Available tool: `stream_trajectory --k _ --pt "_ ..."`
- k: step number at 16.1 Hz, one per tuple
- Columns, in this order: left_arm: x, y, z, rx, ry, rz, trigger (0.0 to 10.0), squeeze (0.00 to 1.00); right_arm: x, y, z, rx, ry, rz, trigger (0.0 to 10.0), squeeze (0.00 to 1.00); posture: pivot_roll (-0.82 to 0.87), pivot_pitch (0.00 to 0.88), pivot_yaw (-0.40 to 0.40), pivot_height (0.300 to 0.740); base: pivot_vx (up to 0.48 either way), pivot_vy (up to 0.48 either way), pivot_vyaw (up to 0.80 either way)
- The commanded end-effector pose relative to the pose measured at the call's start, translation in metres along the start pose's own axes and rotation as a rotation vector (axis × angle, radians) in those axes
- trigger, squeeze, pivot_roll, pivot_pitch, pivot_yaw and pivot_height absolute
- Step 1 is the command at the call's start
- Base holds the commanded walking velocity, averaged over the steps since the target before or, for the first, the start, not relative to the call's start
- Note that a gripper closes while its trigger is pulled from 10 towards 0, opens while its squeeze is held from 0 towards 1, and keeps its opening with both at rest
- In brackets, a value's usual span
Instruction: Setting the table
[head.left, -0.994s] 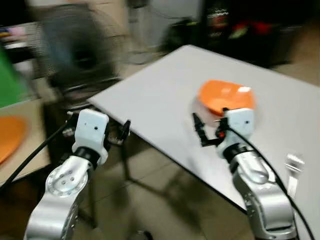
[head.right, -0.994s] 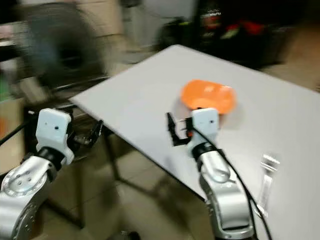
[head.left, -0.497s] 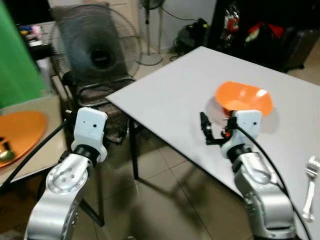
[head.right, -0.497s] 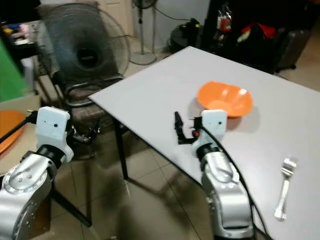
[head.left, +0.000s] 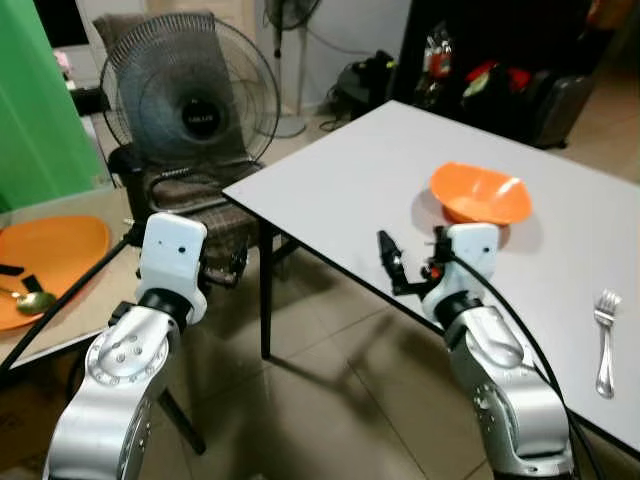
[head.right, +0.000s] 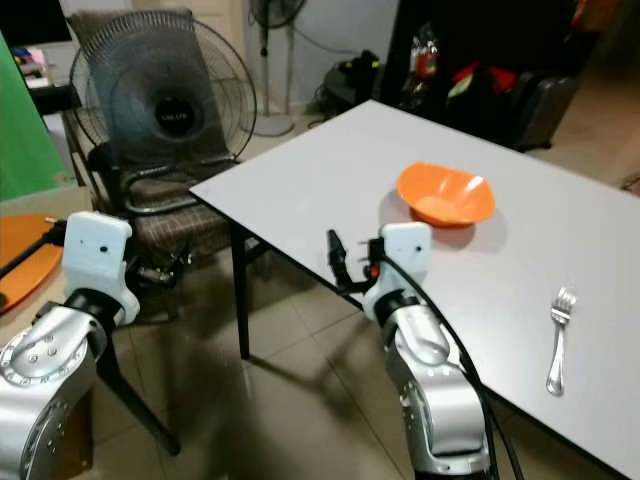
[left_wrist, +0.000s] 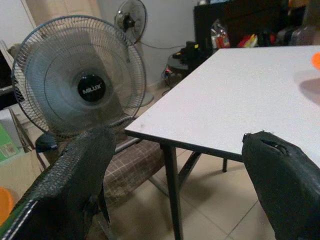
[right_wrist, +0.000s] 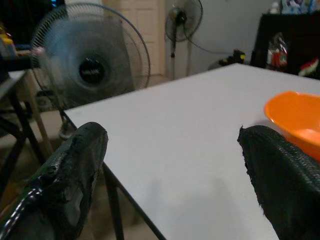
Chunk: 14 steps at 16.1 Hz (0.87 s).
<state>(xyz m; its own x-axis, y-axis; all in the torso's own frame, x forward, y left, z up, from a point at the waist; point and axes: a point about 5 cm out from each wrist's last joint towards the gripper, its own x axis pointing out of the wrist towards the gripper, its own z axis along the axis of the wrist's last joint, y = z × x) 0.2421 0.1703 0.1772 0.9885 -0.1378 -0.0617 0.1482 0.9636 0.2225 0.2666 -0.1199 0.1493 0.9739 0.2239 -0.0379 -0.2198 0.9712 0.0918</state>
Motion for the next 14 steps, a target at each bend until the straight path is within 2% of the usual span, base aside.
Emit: stream_trajectory --k 1,10,11,14 --pt "0.001 -0.001 0.001 0.007 0.001 -0.002 10.0 0.0 0.001 -0.004 0.002 0.0 -0.007 -0.009 10.0 1.0 0.02 0.0 -0.003 0.74 0.0 0.334 0.0" --pt "0.004 0.006 0.003 0.025 -0.002 0.005 10.0 0.0 0.002 -0.003 0.0 0.036 0.002 -0.002 10.0 1.0 0.03 0.0 0.001 0.74 0.0 0.357 0.0" --pt "0.004 0.007 0.003 0.026 -0.002 0.007 10.0 0.0 0.003 -0.002 0.0 0.037 0.004 0.0 10.0 1.0 0.03 0.0 0.0 0.74 0.0 0.364 -0.8" --pt "0.003 0.01 0.002 0.033 -0.001 0.017 10.0 0.0 0.004 -0.002 -0.001 0.037 0.007 0.005 10.0 1.0 0.03 0.0 -0.003 0.74 0.0 0.363 0.0"
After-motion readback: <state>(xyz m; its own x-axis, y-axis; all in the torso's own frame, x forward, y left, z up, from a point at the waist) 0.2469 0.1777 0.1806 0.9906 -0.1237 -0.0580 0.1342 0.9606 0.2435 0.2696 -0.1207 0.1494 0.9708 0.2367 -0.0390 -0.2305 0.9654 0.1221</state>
